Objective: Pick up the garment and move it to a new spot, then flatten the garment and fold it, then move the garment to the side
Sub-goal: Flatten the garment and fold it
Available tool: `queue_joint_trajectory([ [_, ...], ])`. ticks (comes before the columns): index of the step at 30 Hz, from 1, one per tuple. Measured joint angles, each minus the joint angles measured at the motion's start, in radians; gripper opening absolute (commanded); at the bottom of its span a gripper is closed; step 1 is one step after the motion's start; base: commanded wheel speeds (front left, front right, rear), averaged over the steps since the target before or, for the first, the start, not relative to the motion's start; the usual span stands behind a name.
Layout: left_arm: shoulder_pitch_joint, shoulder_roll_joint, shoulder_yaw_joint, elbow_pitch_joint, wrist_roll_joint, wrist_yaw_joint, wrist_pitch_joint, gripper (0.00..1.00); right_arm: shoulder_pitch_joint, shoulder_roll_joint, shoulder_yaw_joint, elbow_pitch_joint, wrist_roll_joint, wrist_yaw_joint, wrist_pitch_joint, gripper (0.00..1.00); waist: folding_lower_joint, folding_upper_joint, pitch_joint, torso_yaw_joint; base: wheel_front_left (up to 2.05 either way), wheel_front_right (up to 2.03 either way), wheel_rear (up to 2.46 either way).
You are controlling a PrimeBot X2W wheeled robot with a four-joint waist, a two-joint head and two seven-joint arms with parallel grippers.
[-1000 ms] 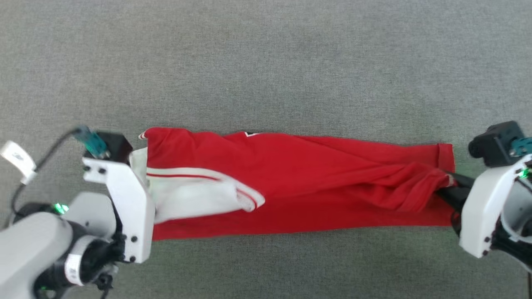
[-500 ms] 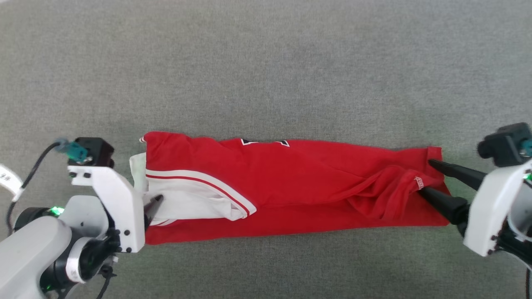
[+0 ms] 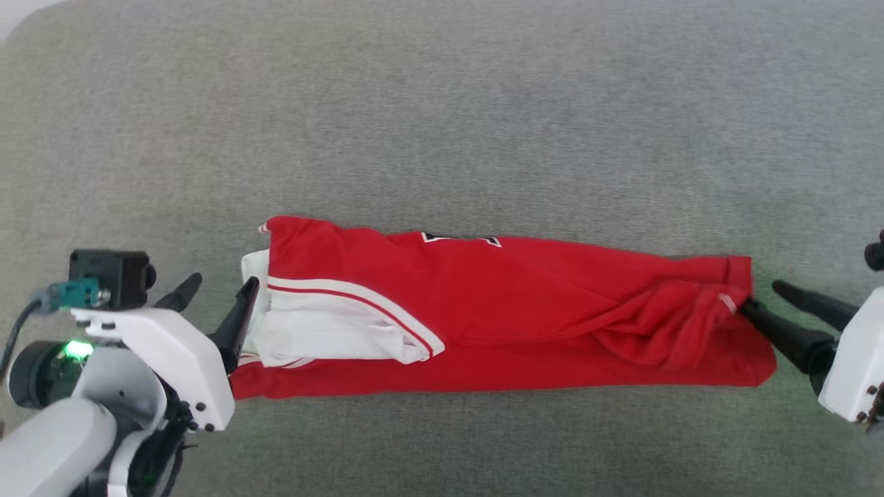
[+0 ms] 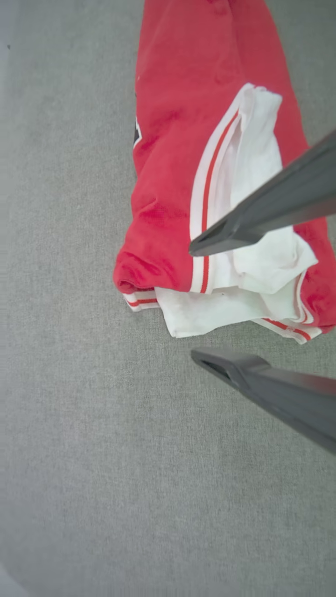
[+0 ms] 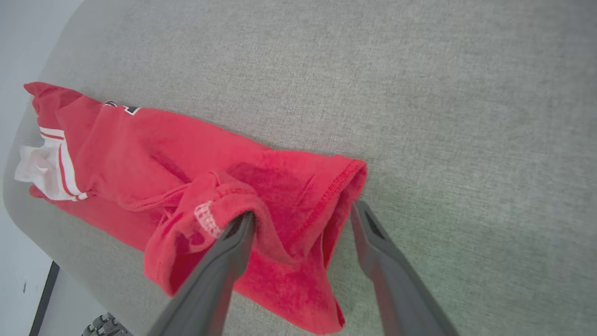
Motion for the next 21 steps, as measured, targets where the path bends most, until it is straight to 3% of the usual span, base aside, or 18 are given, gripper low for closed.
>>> queue_joint_trajectory([
  [21, 0.169, -0.106, 0.071, 0.063, 0.068, -0.012, -0.397, 1.0, 0.05, 0.123, -0.168, -0.051, -0.108, 0.0, 0.284, 1.0, 0.0, 0.0, 0.012, 0.054, 0.0, 0.0, 0.0],
])
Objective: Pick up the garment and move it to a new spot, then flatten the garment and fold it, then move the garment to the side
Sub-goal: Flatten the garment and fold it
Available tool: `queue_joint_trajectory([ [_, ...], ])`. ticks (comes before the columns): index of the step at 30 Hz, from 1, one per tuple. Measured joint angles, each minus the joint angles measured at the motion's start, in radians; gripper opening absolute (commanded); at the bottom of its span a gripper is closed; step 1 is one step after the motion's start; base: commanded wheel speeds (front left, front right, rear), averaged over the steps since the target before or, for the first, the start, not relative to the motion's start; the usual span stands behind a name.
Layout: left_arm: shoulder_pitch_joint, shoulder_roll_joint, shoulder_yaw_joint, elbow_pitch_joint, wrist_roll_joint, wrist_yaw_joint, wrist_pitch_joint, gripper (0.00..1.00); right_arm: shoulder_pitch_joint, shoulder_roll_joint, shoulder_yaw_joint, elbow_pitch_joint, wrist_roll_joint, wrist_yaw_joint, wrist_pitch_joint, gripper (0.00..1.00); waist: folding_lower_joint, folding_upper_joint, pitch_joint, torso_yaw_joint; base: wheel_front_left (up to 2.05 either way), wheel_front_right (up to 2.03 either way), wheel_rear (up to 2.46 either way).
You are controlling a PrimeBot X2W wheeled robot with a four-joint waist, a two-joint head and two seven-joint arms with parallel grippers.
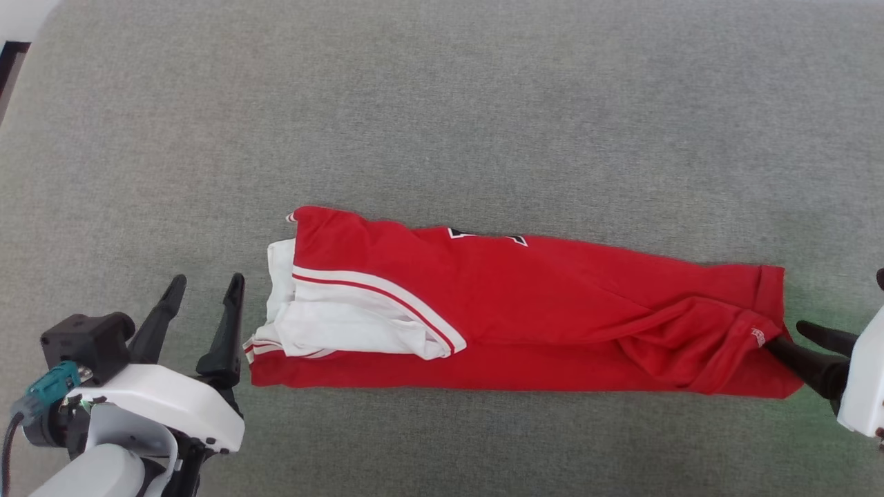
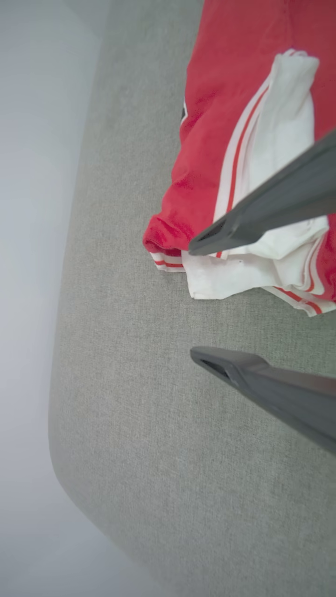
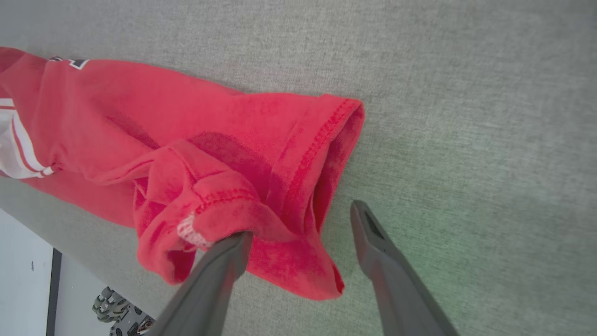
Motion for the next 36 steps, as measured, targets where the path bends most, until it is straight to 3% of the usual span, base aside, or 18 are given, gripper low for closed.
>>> queue_joint_trajectory([
  [10, 0.092, -0.147, 0.136, 0.004, 0.101, -0.024, -0.037, 1.0, -0.058, 0.037, 0.023, 0.12, -0.038, 0.0, 0.052, 1.0, 0.0, 0.0, 0.014, 0.051, 0.0, 0.0, 0.0],
  [14, 0.135, -0.217, 0.183, 0.007, 0.152, -0.06, -0.038, 1.0, -0.097, 0.029, 0.054, 0.203, -0.038, 0.0, 0.05, 1.0, 0.0, 0.0, 0.017, 0.077, 0.0, 0.0, 0.0],
  [15, 0.144, -0.23, 0.193, 0.009, 0.165, -0.066, -0.038, 1.0, -0.106, 0.025, 0.062, 0.22, -0.031, 0.0, 0.053, 0.67, 0.0, 0.0, 0.017, 0.083, 0.0, 0.0, 0.0],
  [16, 0.15, -0.245, 0.208, 0.008, 0.173, -0.074, -0.038, 1.0, -0.114, 0.017, 0.076, 0.228, -0.014, -0.001, 0.053, 0.24, 0.0, 0.0, 0.017, 0.089, 0.0, 0.0, 0.0],
  [17, 0.155, -0.257, 0.219, 0.006, 0.189, -0.079, -0.038, 1.0, -0.119, 0.011, 0.079, 0.238, 0.0, -0.001, 0.052, 0.0, 0.0, 0.0, 0.017, 0.094, 0.0, 0.0, 0.0],
  [26, 0.234, -0.361, 0.344, -0.03, 0.292, -0.143, -0.038, 1.0, -0.135, -0.011, 0.031, 0.261, 0.12, 0.0, 0.042, 0.0, 0.0, 0.0, 0.002, 0.101, 0.0, 0.0, 0.0],
  [36, 0.265, -0.43, 0.422, -0.001, 0.347, -0.219, -0.038, 1.0, -0.155, -0.128, -0.136, 0.321, 0.065, 0.0, 0.01, 0.0, 0.0, 0.0, 0.001, 0.065, 0.0, 0.0, 0.0],
])
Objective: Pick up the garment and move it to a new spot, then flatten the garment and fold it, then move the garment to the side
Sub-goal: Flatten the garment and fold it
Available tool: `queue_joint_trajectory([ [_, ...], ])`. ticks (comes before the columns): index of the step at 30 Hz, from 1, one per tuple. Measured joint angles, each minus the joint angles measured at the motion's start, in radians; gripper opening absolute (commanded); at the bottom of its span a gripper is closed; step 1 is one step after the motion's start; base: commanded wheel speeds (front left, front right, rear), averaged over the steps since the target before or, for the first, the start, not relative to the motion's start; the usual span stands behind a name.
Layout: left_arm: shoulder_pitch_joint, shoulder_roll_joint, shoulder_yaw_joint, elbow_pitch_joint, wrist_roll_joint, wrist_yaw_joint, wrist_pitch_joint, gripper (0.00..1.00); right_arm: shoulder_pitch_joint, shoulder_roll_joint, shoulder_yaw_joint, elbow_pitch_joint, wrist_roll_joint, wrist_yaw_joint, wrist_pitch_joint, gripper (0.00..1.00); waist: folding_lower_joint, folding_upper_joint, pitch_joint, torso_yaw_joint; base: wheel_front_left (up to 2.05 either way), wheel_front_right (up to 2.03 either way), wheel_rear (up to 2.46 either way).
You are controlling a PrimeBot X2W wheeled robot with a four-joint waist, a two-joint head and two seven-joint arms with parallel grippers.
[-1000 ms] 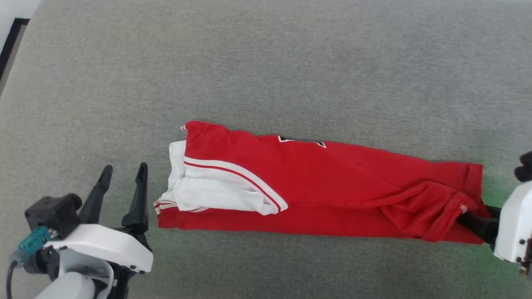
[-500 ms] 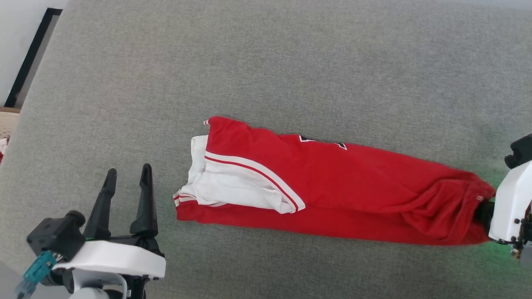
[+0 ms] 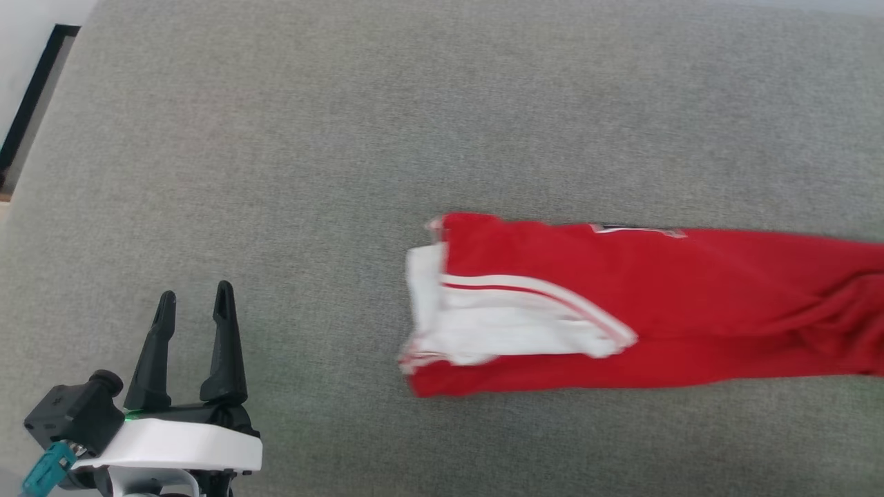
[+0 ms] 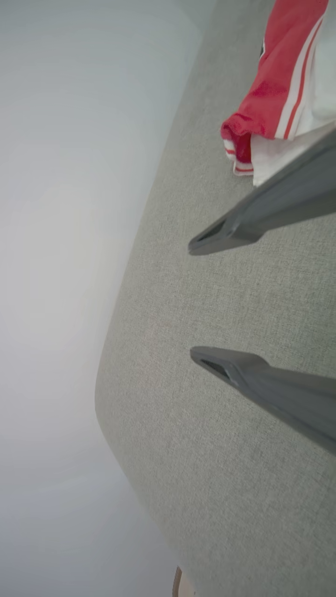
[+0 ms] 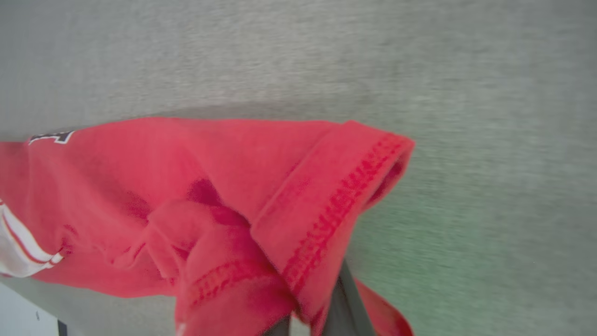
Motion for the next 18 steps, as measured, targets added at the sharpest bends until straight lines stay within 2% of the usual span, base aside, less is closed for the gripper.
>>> queue_joint_trajectory([
  [5, 0.005, -0.022, 0.029, 0.02, 0.017, -0.032, 0.0, 1.0, -0.026, -0.052, -0.043, 0.079, -0.051, 0.0, -0.02, 0.0, 0.0, 0.0, -0.001, -0.015, 0.0, 0.0, 0.0],
  [9, 0.021, -0.037, 0.059, 0.032, 0.03, -0.052, 0.0, 1.0, -0.052, -0.051, -0.047, 0.101, -0.036, 0.0, -0.023, 0.0, 0.0, 0.0, -0.01, -0.026, 0.0, 0.0, 0.0],
  [13, 0.038, -0.047, 0.084, 0.037, 0.041, -0.074, 0.0, 1.0, -0.047, -0.038, -0.033, 0.045, 0.025, 0.0, 0.001, 0.0, 0.0, 0.0, -0.024, -0.035, 0.0, 0.0, 0.0],
  [18, 0.058, -0.055, 0.106, 0.044, 0.058, -0.091, 0.0, 1.0, -0.003, -0.005, 0.007, -0.096, 0.11, 0.0, 0.036, 0.0, 0.0, 0.0, -0.042, -0.044, 0.0, 0.0, 0.0],
])
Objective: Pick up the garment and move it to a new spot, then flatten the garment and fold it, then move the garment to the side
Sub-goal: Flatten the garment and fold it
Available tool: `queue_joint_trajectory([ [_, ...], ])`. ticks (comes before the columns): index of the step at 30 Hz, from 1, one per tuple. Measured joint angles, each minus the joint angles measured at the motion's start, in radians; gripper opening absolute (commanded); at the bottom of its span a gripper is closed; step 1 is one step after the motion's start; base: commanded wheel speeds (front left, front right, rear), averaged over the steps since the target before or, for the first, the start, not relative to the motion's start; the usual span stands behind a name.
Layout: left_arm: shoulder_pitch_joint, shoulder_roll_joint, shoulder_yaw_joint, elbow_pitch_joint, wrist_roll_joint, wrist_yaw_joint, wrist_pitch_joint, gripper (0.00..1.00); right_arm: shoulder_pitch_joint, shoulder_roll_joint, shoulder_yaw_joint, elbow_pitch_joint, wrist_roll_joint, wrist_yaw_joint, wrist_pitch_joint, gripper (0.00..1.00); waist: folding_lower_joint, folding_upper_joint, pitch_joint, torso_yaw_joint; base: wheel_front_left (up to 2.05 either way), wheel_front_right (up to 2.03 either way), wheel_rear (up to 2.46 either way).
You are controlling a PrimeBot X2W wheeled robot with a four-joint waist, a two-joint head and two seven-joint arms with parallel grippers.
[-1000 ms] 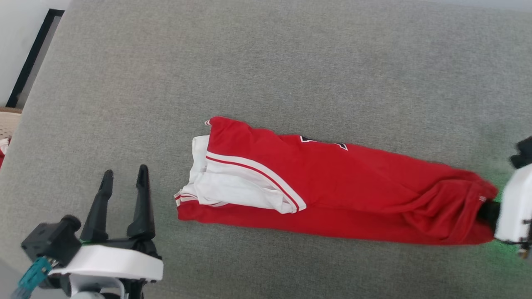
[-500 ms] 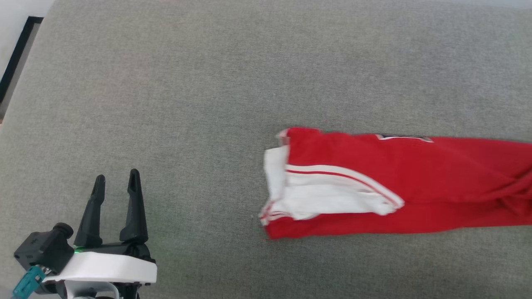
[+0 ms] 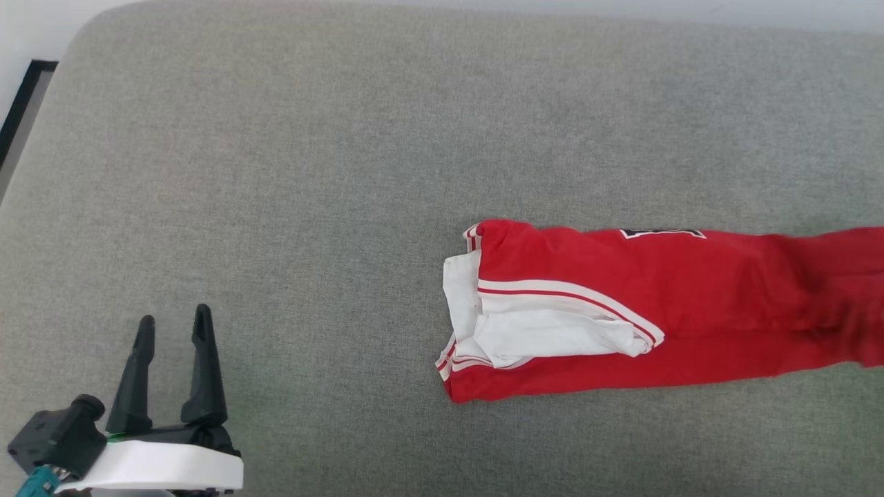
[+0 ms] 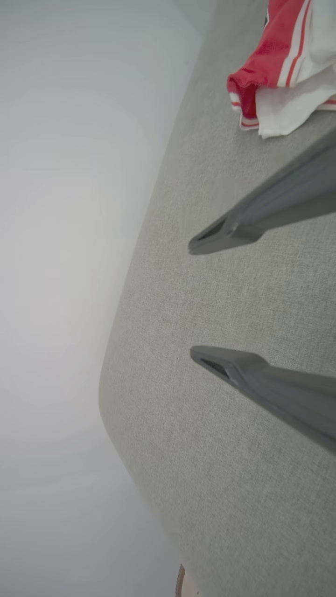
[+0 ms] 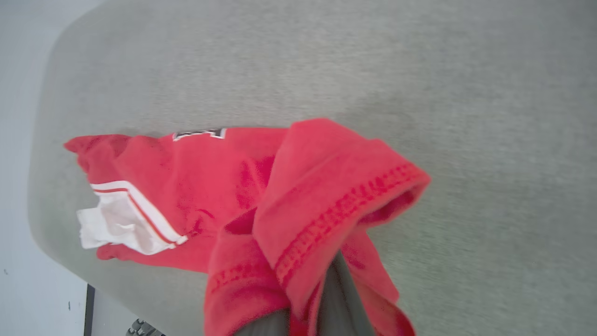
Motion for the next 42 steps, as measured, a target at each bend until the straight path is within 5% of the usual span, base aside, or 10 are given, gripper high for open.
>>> queue_joint_trajectory([
  [9, -0.004, -0.034, -0.016, 0.036, 0.013, -0.047, 0.0, 1.0, 0.048, 0.118, 0.181, -0.251, 0.043, 0.0, 0.027, 0.0, 0.0, 0.0, -0.038, 0.028, 0.0, 0.0, 0.0],
  [16, -0.064, -0.075, -0.06, 0.103, 0.023, -0.102, 0.0, 1.0, -0.008, 0.204, 0.331, -0.217, -0.004, 0.0, 0.003, 0.0, 0.0, 0.0, -0.051, 0.093, 0.0, 0.0, 0.0],
  [26, -0.134, -0.15, -0.083, 0.198, 0.089, -0.183, 0.0, 1.0, -0.079, 0.229, 0.493, -0.074, -0.072, 0.0, -0.057, 0.0, 0.0, 0.0, -0.062, 0.181, 0.0, 0.0, 0.0],
  [27, -0.138, -0.157, -0.081, 0.207, 0.096, -0.19, 0.0, 1.0, -0.086, 0.231, 0.504, -0.057, -0.072, 0.0, -0.063, 0.05, 0.0, 0.0, -0.064, 0.186, 0.0, 0.0, 0.0],
  [28, -0.141, -0.165, -0.075, 0.216, 0.102, -0.197, 0.0, 1.0, -0.092, 0.23, 0.518, -0.044, -0.078, 0.0, -0.067, 0.26, 0.0, 0.0, -0.065, 0.19, 0.0, 0.0, 0.0],
  [29, -0.143, -0.174, -0.068, 0.223, 0.107, -0.205, 0.0, 1.0, -0.097, 0.227, 0.532, -0.031, -0.085, 0.0, -0.077, 0.26, 0.0, 0.0, -0.067, 0.194, 0.0, 0.0, 0.0],
  [30, -0.144, -0.181, -0.063, 0.232, 0.119, -0.21, 0.0, 1.0, -0.104, 0.228, 0.54, -0.021, -0.085, 0.0, -0.089, 1.0, 0.0, 0.0, -0.069, 0.196, 0.0, 0.0, 0.0],
  [42, -0.144, -0.231, 0.027, 0.265, 0.185, -0.26, 0.0, 1.0, -0.157, 0.199, 0.543, -0.026, -0.029, 0.0, -0.101, 1.0, 0.0, 0.0, -0.088, 0.166, 0.0, 0.0, 0.0],
])
